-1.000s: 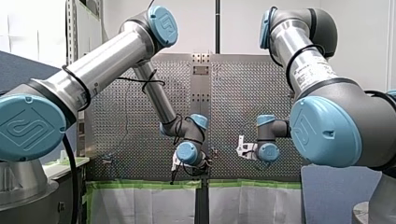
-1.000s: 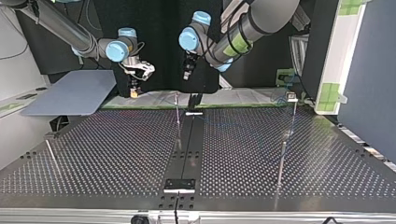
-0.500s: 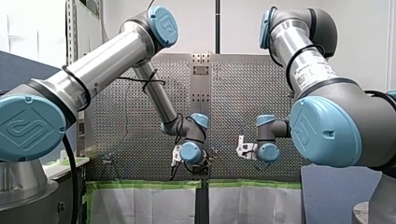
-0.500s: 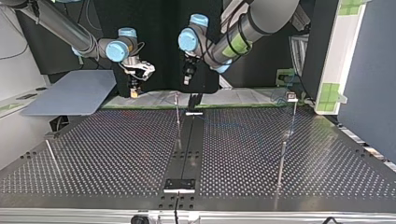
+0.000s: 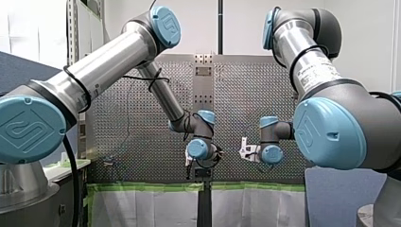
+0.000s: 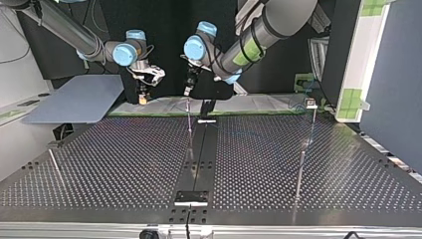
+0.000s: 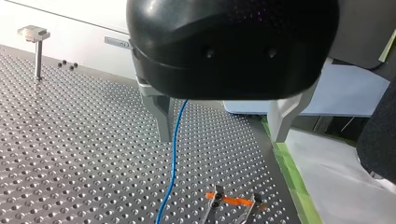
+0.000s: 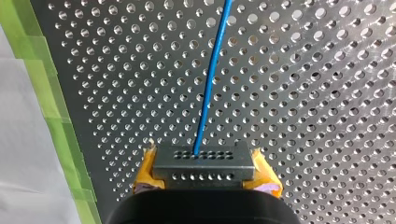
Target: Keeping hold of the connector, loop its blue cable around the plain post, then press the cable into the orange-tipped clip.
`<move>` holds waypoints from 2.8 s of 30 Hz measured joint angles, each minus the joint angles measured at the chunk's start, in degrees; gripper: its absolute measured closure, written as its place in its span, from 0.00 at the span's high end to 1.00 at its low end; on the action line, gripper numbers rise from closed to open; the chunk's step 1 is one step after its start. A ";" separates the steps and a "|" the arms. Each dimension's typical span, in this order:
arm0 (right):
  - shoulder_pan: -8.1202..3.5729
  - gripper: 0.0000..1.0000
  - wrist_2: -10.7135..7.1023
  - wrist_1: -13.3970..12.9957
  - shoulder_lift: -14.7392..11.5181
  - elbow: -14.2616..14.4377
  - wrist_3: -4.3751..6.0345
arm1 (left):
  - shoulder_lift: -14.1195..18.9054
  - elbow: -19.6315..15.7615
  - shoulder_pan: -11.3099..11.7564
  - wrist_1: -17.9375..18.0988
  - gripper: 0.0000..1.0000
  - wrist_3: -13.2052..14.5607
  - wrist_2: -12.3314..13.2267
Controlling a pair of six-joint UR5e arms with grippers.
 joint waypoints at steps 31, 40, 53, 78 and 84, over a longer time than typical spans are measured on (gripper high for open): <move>0.01 0.00 0.01 0.06 0.03 0.01 0.01 | 0.04 -0.01 -0.58 -5.66 1.00 3.74 -7.01; 0.08 0.00 0.00 0.21 0.04 0.07 -0.16 | 0.01 -0.34 -0.58 -5.95 1.00 3.82 -7.28; 1.61 0.00 -2.31 -3.26 0.00 4.38 -1.76 | 0.05 -6.84 0.22 -1.89 1.00 3.74 -8.70; 5.96 0.00 -5.31 -4.37 -0.01 5.91 -3.46 | 0.07 -10.90 1.59 -1.63 1.00 3.88 -7.89; 6.25 0.00 -6.33 -6.24 -0.01 5.43 -2.79 | 0.07 -10.90 1.91 -1.54 1.00 3.72 -7.81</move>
